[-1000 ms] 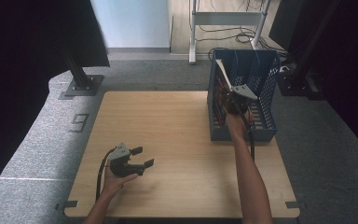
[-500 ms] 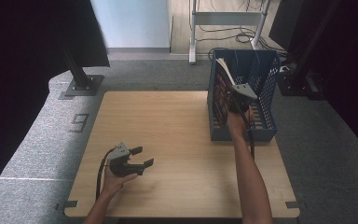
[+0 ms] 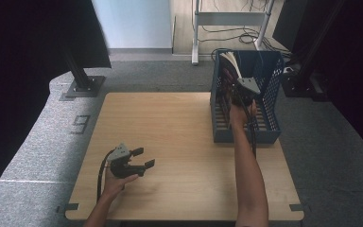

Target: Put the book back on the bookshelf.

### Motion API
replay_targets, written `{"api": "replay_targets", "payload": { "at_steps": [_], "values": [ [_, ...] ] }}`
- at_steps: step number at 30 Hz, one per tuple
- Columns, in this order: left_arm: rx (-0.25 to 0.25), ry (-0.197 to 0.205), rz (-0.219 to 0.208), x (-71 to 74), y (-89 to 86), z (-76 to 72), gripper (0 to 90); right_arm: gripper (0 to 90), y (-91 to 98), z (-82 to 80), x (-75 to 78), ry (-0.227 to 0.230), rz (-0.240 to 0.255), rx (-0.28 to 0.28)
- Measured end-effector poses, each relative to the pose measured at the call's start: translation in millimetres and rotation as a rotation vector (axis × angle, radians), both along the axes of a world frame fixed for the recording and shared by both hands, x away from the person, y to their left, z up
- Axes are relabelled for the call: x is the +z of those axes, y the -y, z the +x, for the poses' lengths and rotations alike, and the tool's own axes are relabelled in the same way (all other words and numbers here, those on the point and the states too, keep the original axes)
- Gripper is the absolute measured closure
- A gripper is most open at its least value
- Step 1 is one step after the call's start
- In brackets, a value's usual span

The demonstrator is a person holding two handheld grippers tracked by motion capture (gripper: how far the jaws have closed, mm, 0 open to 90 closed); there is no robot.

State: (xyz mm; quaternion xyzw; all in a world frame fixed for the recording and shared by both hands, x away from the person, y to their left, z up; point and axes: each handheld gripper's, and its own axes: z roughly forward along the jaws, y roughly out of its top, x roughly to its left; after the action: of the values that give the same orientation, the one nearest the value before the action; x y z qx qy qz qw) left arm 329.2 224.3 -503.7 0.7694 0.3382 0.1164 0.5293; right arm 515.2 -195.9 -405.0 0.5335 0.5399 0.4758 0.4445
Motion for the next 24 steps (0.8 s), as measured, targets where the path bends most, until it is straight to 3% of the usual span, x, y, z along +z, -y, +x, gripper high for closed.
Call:
{"api": "replay_targets", "payload": {
  "at_steps": [5, 11, 15, 20, 24],
  "values": [
    [0.003, 0.005, -0.004, 0.9, -1.4, -0.3, 22.2, 81.9, -8.6, 6.2, -3.6, 0.013, -0.015, 0.016],
    [0.001, 0.009, -0.006, 1.6, -1.0, -1.8, 22.2, 81.0, -22.4, 2.0, -13.5, 0.009, -0.032, 0.109],
    [-0.003, 0.009, -0.002, 1.5, 0.2, -2.5, 22.2, 74.1, -25.6, -1.6, -12.3, 0.011, -0.016, 0.170],
    [-0.012, 0.009, 0.012, 1.0, 3.6, -3.6, 22.2, 65.8, -29.6, -8.0, -8.2, 0.004, -0.060, 0.217],
    [-0.013, 0.011, 0.016, 1.3, 4.1, -4.2, 22.2, 59.6, -27.9, -10.1, -9.2, -0.008, -0.056, 0.236]
  ]
}}
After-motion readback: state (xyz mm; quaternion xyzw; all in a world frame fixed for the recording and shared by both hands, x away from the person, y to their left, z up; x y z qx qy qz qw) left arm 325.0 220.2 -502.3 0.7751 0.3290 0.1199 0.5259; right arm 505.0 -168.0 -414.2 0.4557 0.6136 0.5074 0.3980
